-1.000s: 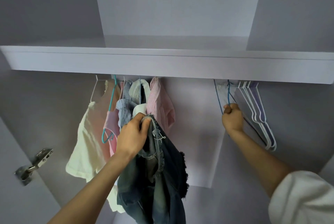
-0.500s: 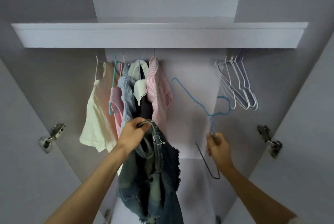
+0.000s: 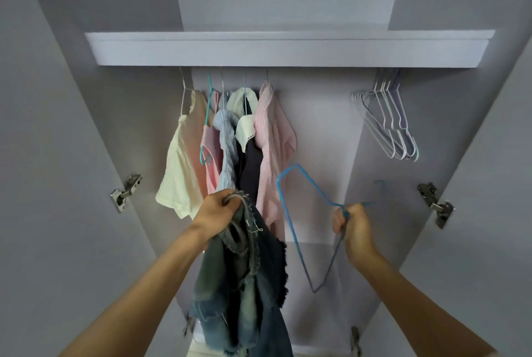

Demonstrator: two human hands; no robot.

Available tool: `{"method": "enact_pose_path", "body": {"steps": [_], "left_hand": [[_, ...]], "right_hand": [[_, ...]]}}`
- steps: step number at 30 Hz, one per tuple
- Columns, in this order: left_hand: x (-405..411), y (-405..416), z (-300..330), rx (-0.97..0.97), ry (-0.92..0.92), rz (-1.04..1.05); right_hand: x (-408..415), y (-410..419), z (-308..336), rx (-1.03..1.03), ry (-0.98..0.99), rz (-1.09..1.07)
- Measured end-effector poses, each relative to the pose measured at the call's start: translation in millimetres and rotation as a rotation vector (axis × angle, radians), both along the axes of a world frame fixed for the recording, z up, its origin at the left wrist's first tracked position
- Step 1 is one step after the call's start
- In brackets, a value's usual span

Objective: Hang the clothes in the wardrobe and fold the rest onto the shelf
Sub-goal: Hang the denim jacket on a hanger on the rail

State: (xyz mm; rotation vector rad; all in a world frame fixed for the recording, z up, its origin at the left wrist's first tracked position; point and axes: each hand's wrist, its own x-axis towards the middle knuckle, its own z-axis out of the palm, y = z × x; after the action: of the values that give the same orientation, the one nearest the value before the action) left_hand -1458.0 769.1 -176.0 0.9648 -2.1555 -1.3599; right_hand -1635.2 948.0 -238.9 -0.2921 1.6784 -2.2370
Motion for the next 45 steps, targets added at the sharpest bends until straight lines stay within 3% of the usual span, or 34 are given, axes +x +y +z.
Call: {"method": "enact_pose_path", "body": {"steps": [2,4,7,9,11,14,18,20,24,28,33,37,40,45], "left_hand": [[-1,7,8,0.256,0.046,-0.01],[-2,13,18,0.391,0.065,-0.023],[-7,22,32,0.468,0.102,-0.076],[-8,29,38,0.449,0.128,-0.121],[-8,33,42,0.4,0.143,-0.162],[-2,33,45,0.155,0.091,-0.208],[13,11,49,-0.463,-0.242,-0.237],[19,4,46,-0.613,-0.36,-0.168],[33,-5,25,-0.626,-0.453,0.056],[36,-11,19,-0.626,-0.372,0.242],[32,-16,20,-0.555,-0.611,0.22],[34,-21,15,-0.525,-0.674,0.159],[46,-30,23,-0.568,-0.633,0.139],[61,-35,31,-0.655,-0.493,0.024]], "right_hand": [[10,-14,11,-0.036,-0.088,0.23],[26,-24,19,0.001,-0.048,0.427],[46,-34,19,0.211,0.367,0.567],[55,-39,21,0.37,0.658,0.534],[57,-45,28,0.394,0.798,0.439],[54,-53,41,0.505,0.994,0.371],[40,-53,61,0.755,1.365,0.142],[37,-52,73,0.726,1.462,0.085],[30,-60,90,0.734,1.389,0.048],[18,-63,95,0.798,1.365,0.055],[15,-65,91,0.942,1.48,-0.012],[18,-66,81,1.075,1.53,-0.009],[8,-67,79,1.175,1.411,-0.031],[-2,-71,76,1.145,1.16,-0.046]]}}
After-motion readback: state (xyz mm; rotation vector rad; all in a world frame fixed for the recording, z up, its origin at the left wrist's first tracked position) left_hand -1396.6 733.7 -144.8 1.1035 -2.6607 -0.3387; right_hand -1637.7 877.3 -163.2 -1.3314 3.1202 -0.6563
